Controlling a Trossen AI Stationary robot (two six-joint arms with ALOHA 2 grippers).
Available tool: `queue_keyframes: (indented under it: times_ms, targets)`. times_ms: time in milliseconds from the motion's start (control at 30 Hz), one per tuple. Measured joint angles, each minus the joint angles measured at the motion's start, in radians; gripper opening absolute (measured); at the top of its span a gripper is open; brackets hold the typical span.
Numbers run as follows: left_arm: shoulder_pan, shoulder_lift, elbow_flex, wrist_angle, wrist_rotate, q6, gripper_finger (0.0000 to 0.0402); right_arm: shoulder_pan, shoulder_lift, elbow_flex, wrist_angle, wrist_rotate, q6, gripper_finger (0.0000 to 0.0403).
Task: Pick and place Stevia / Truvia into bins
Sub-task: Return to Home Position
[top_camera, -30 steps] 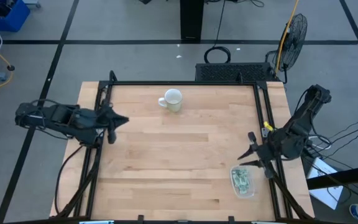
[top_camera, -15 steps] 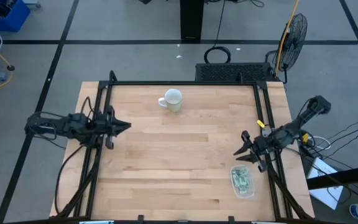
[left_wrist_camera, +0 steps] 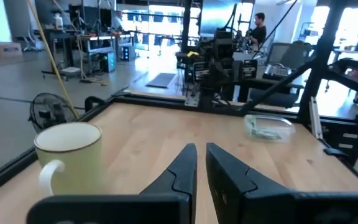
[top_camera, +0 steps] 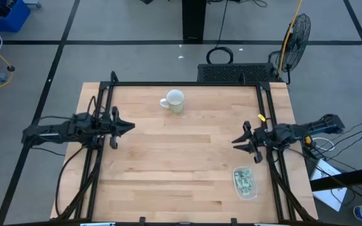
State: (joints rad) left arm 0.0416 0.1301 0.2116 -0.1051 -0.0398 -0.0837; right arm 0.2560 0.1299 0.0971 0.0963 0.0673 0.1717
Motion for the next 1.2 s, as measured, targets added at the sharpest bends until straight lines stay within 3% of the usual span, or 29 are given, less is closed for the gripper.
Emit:
queue_keyframes:
  times_ms: [200,400,667,833,1200]
  targets:
    - [0.039,0.001,-0.062,0.052,0.012,-0.011,0.0042,-0.115,-0.023,0.000,0.004,-0.143,-0.007,0.0089]
    - [0.067,0.001,-0.093,0.056,0.063,-0.052,0.0042,-0.199,-0.032,-0.027,0.029,-0.198,-0.024,0.0089]
    - [0.070,0.000,-0.102,0.049,0.062,-0.054,0.0042,-0.265,-0.030,-0.077,0.048,-0.199,0.057,0.0089]
    - [0.070,0.000,-0.109,0.018,0.058,-0.077,0.0042,-0.283,-0.031,-0.079,0.049,-0.198,0.020,0.0089]
    - [0.070,0.024,-0.202,0.129,0.065,-0.108,0.0042,-0.283,-0.031,-0.081,0.049,-0.197,0.025,0.0089]
